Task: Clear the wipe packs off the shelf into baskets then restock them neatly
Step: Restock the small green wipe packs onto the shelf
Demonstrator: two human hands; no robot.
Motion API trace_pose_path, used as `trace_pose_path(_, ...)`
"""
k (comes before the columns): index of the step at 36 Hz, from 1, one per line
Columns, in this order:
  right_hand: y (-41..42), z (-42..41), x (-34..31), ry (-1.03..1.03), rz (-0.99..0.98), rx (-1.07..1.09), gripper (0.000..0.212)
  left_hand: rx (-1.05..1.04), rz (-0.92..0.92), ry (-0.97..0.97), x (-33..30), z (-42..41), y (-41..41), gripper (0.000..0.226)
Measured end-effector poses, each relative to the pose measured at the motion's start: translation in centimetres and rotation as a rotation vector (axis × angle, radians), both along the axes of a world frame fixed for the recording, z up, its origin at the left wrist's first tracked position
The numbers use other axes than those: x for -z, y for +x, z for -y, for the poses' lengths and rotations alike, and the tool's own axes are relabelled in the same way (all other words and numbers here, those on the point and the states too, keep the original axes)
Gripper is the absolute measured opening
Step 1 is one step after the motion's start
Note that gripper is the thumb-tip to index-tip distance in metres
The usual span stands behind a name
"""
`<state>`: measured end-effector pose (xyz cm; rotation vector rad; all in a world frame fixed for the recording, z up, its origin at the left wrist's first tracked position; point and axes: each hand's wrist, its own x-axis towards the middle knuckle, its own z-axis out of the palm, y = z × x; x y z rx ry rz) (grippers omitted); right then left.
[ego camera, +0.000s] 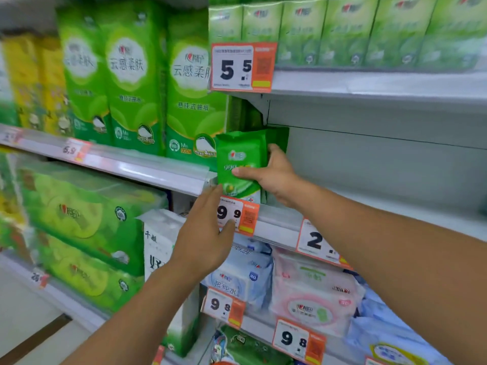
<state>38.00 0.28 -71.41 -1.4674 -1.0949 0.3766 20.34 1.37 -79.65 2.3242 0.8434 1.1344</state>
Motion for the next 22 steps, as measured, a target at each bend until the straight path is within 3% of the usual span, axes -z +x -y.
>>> trace_pose_path(2, 0.0, -1.0, 0.6, -0.005, 0.045, 0.020, 0.081, 0.003, -0.044, -0.002, 0.3, -0.6, -0.1, 0.072)
trace_pose_path(4, 0.7, -1.9, 1.6, -0.019, 0.088, 0.037, 0.101, 0.014, -0.089, 0.027, 0.5, -0.9, -0.1, 0.077)
trace_pose_path(7, 0.9, -2.1, 2.1, -0.180, 0.173, 0.036, 0.116, 0.023, -0.134, 0.070, 0.6, -1.1, 0.0, 0.084)
trace_pose_path(12, -1.7, 0.9, -1.3, -0.609, 0.349, 0.024, 0.094, -0.030, -0.188, 0.110, 0.5, -1.2, 0.2, 0.085)
trace_pose_path(14, -1.5, 1.4, -1.6, -0.558, 0.238, 0.031, 0.098, -0.041, -0.206, 0.140, 0.4, -1.1, 0.2, 0.083)
trace_pose_path(17, -1.6, 0.8, -1.1, -0.320, 0.054, 0.077, 0.105, -0.037, -0.219, 0.177, 0.1, -1.0, 0.1, 0.079)
trace_pose_path(19, -2.2, -0.4, -0.8, -0.282, -0.030, 0.000, 0.087, -0.025, -0.257, 0.208, 0.0, -1.1, 0.1, 0.076)
trace_pose_path(22, -3.0, -1.9, -0.9, -0.280, -0.173, -0.065, 0.044, 0.007, -0.275, 0.182, 0.1, -1.2, 0.3, 0.079)
